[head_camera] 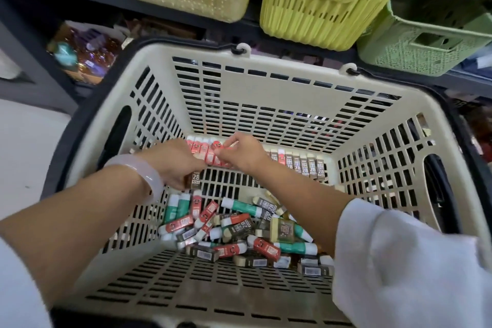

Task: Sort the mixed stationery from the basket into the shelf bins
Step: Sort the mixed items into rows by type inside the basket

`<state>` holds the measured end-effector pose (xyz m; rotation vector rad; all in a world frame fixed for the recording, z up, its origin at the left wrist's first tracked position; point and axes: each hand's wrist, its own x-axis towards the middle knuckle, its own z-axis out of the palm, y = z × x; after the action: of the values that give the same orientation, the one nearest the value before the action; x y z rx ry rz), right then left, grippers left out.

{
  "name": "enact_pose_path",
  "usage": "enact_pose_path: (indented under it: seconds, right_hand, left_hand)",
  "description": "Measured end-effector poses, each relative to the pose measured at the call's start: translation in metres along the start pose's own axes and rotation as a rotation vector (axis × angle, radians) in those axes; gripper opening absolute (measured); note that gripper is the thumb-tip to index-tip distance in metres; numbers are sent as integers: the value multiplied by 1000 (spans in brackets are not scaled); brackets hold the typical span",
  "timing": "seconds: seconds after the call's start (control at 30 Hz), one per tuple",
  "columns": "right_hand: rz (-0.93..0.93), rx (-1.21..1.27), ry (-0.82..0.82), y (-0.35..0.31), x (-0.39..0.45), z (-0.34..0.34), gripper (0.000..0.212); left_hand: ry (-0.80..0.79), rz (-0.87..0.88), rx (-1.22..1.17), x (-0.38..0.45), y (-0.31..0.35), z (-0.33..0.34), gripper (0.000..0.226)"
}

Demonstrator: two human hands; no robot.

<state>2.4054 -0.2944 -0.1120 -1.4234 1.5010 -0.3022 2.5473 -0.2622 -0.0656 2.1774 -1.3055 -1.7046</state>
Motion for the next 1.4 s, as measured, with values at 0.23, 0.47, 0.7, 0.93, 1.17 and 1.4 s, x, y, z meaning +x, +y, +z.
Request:
enact_pose_path:
  seconds: [0.23, 0.47, 0.7, 0.93, 1.17, 1.4]
  right_hand:
    - [35, 101, 140, -17, 31, 53, 32]
    - [47, 69, 93, -14, 40, 66, 10]
    - [-41, -20, 49, -22, 42, 72, 13]
    - [5, 213, -43, -11, 27, 55, 22]
    - [83, 543, -67, -7, 22, 48, 10]
    - [137, 232, 312, -9, 47, 72, 23]
  left_hand:
    - [191, -107, -175, 17, -25, 4, 20]
    - [222, -138, -150, 24, -26, 6, 12]
    - [261, -93, -50, 28, -33, 9, 20]
    - [288, -88, -39, 24, -27, 8, 19]
    - [267, 17, -127, 25, -25, 7, 6]
    - [54, 115, 683, 24, -35, 18, 20]
